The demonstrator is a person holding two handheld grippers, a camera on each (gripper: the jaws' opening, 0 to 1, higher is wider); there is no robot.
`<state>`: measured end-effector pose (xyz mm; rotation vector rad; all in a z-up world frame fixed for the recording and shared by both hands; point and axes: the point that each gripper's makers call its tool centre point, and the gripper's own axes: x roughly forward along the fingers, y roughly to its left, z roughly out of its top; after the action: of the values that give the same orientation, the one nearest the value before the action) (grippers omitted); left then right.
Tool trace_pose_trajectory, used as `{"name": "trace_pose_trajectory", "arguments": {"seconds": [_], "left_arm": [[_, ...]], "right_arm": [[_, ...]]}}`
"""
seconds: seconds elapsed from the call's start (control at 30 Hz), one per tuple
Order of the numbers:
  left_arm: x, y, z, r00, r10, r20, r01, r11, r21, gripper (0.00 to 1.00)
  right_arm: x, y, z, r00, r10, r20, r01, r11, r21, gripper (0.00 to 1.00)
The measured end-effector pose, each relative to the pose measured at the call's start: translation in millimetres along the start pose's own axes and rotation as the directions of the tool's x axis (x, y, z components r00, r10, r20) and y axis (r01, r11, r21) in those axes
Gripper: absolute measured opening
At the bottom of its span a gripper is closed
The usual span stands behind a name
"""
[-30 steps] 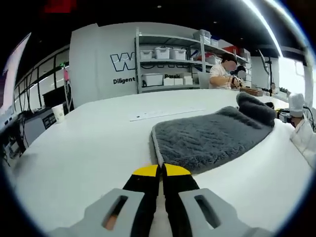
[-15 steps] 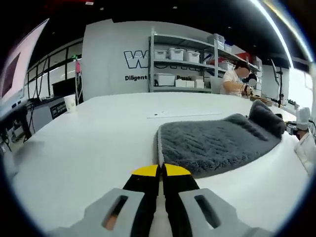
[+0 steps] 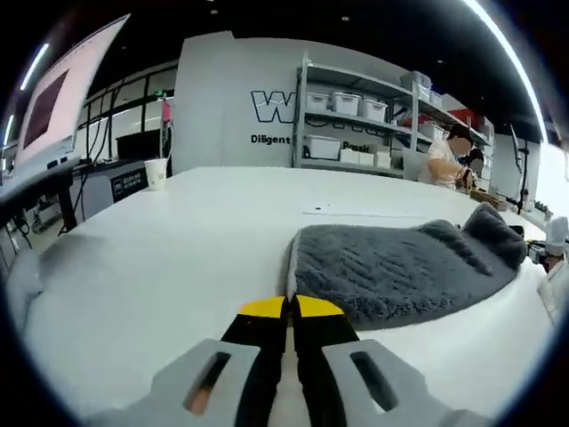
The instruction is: Open the folded towel by lifting each exposed corner and separating the folded layers until the towel lies flat within the target outline without major curled edges
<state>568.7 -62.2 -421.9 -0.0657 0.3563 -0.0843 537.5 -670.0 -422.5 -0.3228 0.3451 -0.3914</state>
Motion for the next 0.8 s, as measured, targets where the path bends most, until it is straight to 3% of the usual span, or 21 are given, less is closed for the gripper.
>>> {"name": "trace_pose_trajectory", "arguments": {"seconds": [0.43, 0.8], "left_arm": [[-9, 30.3, -1.2, 0.998, 0.061, 0.008, -0.061, 0.997, -0.052, 0.02], [-19, 45.0, -1.9, 0.995, 0.098, 0.016, -0.097, 0.993, -0.073, 0.02]], "right_arm": [[-2, -1, -1.3, 1.000, -0.003, -0.005, 0.003, 1.000, 0.013, 0.00], [-5, -2, -2.4, 1.000, -0.005, -0.015, 0.005, 1.000, 0.021, 0.00]]}}
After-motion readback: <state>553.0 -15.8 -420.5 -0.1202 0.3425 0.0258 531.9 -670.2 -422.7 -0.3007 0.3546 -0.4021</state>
